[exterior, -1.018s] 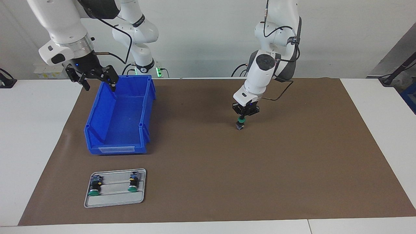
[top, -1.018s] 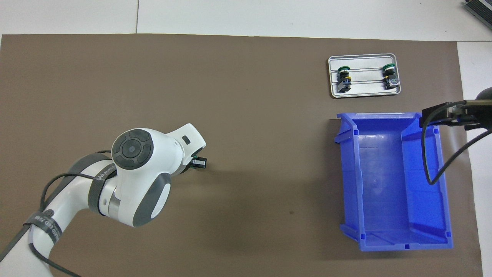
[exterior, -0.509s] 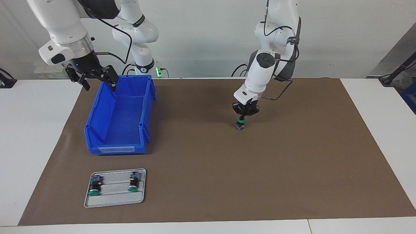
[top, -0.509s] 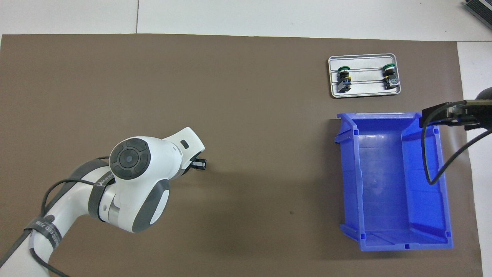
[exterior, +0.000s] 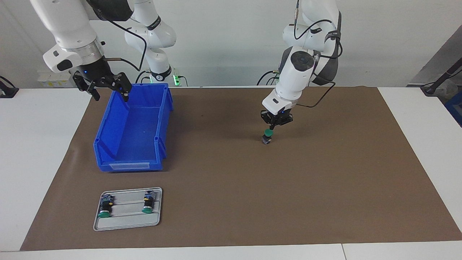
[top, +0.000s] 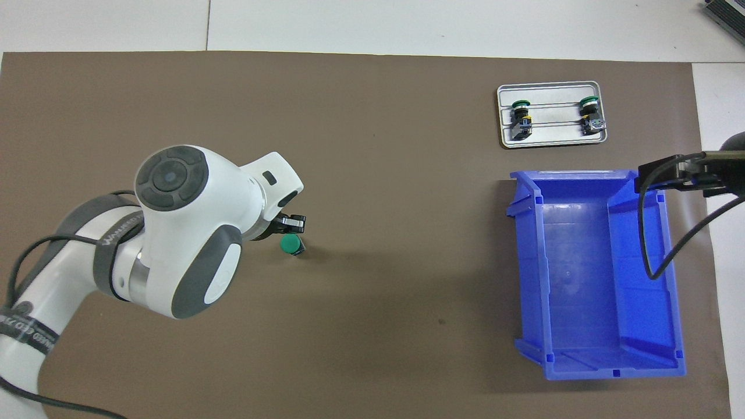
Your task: Place and press button with both arms
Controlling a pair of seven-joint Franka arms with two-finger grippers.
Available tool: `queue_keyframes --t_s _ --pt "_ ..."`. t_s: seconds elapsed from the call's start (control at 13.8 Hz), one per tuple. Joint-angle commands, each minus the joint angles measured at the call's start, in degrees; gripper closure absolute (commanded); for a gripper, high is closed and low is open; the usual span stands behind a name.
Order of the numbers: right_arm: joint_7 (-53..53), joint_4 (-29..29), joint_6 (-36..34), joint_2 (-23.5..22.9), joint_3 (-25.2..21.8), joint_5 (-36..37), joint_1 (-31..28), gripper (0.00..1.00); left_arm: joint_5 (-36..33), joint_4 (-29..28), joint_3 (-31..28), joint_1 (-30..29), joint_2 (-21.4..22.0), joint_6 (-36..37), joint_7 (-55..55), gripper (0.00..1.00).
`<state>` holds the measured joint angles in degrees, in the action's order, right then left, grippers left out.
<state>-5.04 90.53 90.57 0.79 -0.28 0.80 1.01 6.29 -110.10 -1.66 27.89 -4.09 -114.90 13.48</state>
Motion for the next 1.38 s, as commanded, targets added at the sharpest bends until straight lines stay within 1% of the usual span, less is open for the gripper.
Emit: queue_keyframes --t_s 0.0,0.07,0.15,0.29,0.36,0.44,0.51,0.58,0.73,0.8,0.87,1.16,1.31 --pt "-0.3 1.0 0.3 1.1 0.6 -1.0 1.1 0.01 -1.1 7.7 0.1 -4.6 -1.7 7.7 -3.3 1.0" --pt "-1.7 1.1 0.5 1.1 0.6 -1.0 1.7 0.01 -1.2 10.0 0.1 -6.6 -1.6 10.3 -5.2 0.98" --pt "-3.3 1.1 0.7 1.1 0.6 -1.0 3.2 0.02 -3.0 12.6 0.1 -8.4 -1.7 13.4 -7.1 0.96" --pt "-8.8 1.2 1.1 1.0 0.6 -0.9 6.8 0.02 -8.6 17.1 0.0 -10.9 -1.6 19.5 -9.3 0.95" --pt "-12.0 1.7 2.1 0.9 0.6 -0.9 8.8 0.03 -8.9 18.9 0.0 -12.8 -1.4 21.9 -11.4 0.91" --pt "-15.0 2.6 3.6 1.1 0.6 -0.9 10.7 0.03 -8.8 20.8 0.0 -14.4 -1.6 23.7 -13.6 0.76" --pt "-17.6 3.3 4.6 1.1 0.7 -0.9 12.7 0.03 -9.2 21.6 0.0 -15.1 -1.4 23.9 -15.1 0.42" --pt "-20.2 3.7 5.7 1.1 0.6 -0.9 14.3 0.04 -9.3 21.7 0.0 -15.1 -1.4 23.2 -15.6 0.17" --pt "-26.1 4.5 7.0 1.1 0.6 -0.8 18.3 0.06 -8.5 21.6 0.0 -15.2 -1.0 22.9 -14.9 0.14" --pt "-29.1 4.5 7.3 0.9 0.7 -0.7 20.0 0.07 -8.4 21.2 -0.1 -15.3 -0.7 22.4 -14.5 0.06" --pt "-32.1 4.4 7.4 0.3 0.6 0.0 22.2 0.08 -8.6 21.0 -0.3 -15.7 -0.7 21.6 -13.6 0.01" --pt "-43.3 3.3 12.4 -4.8 0.6 0.7 28.5 0.08 -8.2 21.7 -0.4 -16.3 -0.9 22.1 -13.4 0.0" --pt "-49.5 1.2 14.4 -8.5 0.7 2.0 31.7 0.08 -7.1 22.0 -0.4 -16.9 -1.1 23.7 -13.4 0.0"
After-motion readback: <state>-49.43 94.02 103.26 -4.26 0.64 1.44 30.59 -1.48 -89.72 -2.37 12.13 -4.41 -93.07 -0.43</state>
